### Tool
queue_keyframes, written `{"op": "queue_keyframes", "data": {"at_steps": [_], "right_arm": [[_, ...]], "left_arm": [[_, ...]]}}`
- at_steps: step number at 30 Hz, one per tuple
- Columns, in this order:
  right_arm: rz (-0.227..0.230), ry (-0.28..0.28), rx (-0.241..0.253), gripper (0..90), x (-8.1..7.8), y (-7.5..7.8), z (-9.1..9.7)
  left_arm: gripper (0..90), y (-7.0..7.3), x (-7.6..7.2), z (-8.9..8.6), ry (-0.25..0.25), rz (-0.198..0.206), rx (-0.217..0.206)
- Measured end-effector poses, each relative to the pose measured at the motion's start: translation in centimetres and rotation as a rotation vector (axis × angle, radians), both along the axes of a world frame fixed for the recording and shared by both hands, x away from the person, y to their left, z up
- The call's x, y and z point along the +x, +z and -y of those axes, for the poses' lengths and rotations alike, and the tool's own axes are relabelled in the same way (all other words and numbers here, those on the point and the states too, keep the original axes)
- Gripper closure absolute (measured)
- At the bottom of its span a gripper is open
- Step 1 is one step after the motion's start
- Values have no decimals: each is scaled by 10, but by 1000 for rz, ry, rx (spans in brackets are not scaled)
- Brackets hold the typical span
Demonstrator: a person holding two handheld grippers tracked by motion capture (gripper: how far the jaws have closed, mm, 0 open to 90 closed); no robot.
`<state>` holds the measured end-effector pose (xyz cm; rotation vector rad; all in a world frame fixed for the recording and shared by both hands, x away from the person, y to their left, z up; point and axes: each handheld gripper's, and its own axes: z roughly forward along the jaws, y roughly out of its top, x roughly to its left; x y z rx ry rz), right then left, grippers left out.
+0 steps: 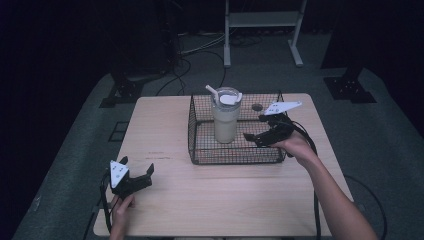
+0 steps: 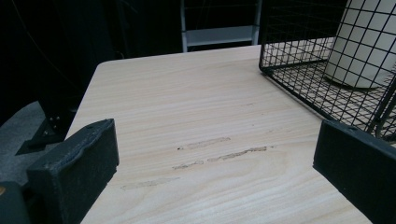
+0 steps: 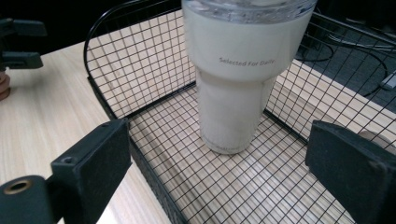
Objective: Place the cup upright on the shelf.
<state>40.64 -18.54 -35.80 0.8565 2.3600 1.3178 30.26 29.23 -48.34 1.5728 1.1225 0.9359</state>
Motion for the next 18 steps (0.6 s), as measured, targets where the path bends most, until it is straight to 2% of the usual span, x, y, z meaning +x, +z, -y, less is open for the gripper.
{"op": "queue_keyframes", "data": {"at_steps": [8,18], "right_arm": [[7,-1,-22,62,-11,-2,6],[0,-12,-9,62,-21,-5,17]], "left_arm": [[0,0,0,0,1,2,-4],[0,0,0,0,3,1,-5]]}}
